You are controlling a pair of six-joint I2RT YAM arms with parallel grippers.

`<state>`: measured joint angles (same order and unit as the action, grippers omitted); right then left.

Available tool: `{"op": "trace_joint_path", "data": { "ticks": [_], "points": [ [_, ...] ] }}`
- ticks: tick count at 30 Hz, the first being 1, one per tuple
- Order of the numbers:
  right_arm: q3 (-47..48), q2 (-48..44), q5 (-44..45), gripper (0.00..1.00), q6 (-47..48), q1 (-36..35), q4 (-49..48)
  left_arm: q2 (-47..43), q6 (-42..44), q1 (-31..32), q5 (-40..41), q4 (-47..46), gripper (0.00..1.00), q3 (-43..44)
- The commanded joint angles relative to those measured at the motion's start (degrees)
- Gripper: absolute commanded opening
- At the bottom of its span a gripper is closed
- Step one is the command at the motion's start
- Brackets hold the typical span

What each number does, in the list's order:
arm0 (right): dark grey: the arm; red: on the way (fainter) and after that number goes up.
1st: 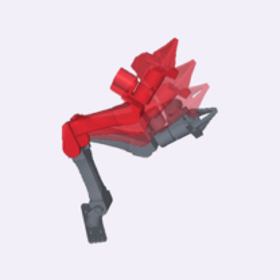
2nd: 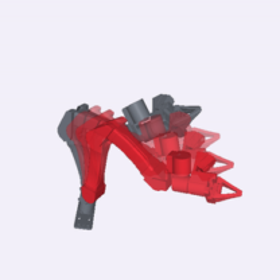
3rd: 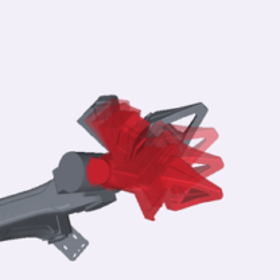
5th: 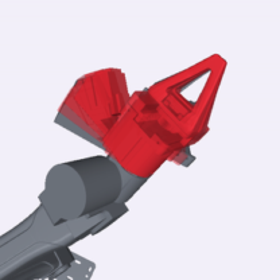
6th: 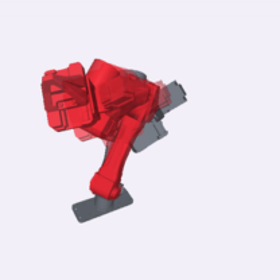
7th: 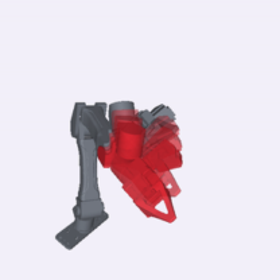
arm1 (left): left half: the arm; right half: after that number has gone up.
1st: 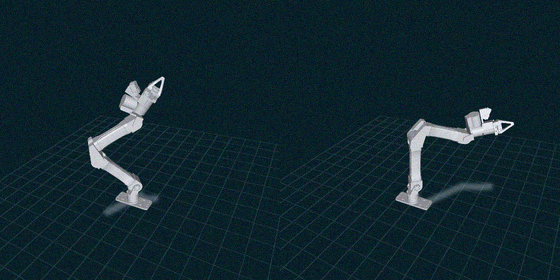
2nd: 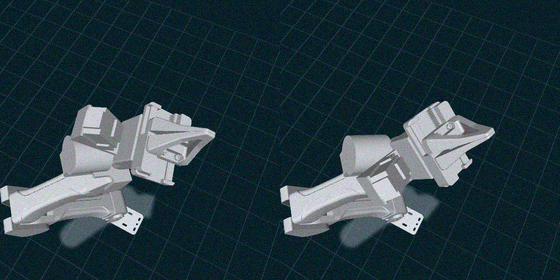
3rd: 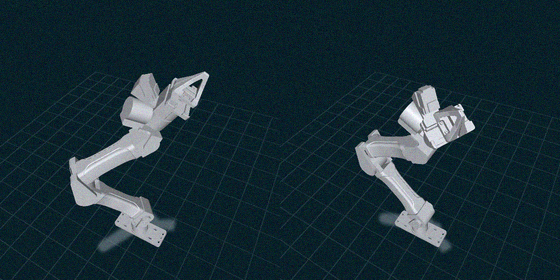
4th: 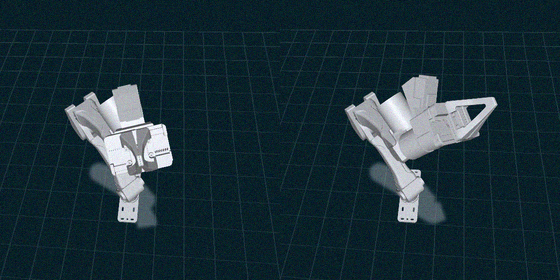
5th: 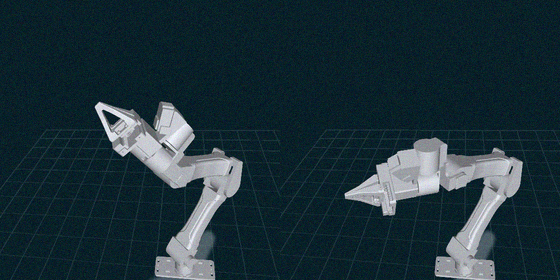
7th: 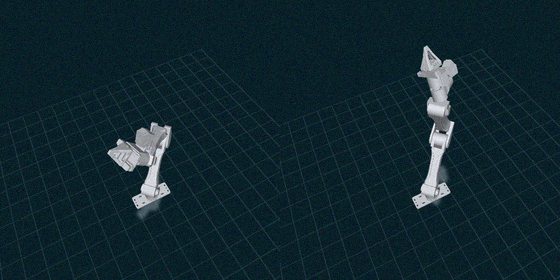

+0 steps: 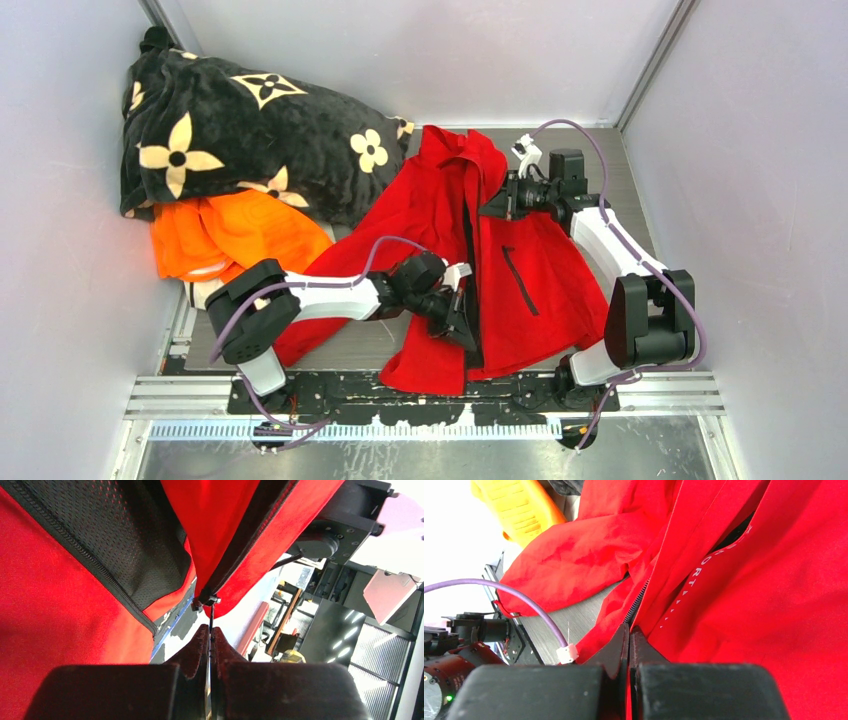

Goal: Zip up the jacket
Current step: Adjust the zipper on the jacket.

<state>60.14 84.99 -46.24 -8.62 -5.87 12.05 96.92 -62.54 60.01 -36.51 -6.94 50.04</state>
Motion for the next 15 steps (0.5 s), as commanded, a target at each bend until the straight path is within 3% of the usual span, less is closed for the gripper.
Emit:
{"op": "trace_joint_path", "data": {
  "ticks": [1,15],
  "points": [
    [1.0,-3.0,-0.3,0.01,-0.4,0.7,-3.8,1.3,0.1,1.9,-3.8,0.4,0.00,-0.5],
    [1.0,-2.9,1.2,0.01,-0.3,1.2,-3.6,2.3,-1.1,5.2,-4.4,0.5,0.00,-2.6]
  ]
}}
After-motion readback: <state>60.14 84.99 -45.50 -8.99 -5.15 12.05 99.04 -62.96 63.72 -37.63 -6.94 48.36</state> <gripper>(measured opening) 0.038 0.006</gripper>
